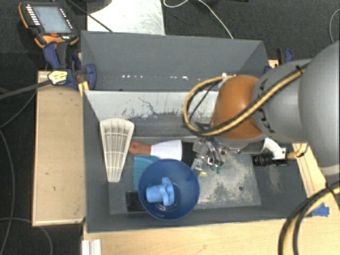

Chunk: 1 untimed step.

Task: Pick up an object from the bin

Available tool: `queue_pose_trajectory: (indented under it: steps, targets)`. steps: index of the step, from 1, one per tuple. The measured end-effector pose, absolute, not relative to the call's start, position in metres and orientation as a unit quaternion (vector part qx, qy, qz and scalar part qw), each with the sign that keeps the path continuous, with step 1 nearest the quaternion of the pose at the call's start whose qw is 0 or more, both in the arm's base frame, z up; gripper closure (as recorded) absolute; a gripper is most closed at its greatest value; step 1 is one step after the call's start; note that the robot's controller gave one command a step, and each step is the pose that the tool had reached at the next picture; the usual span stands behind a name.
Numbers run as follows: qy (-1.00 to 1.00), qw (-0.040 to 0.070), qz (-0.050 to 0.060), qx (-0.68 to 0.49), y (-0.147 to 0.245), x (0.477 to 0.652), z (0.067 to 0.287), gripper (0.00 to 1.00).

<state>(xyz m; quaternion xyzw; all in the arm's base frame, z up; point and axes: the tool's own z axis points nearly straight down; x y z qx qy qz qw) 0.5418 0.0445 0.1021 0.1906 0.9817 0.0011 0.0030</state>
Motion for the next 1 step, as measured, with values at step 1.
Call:
queue_pose_trajectory:
  steps: [1]
  targets:
    - [0.991,-0.001,0.001,0.131,0.0465,0.5438,0.0731,0.0]
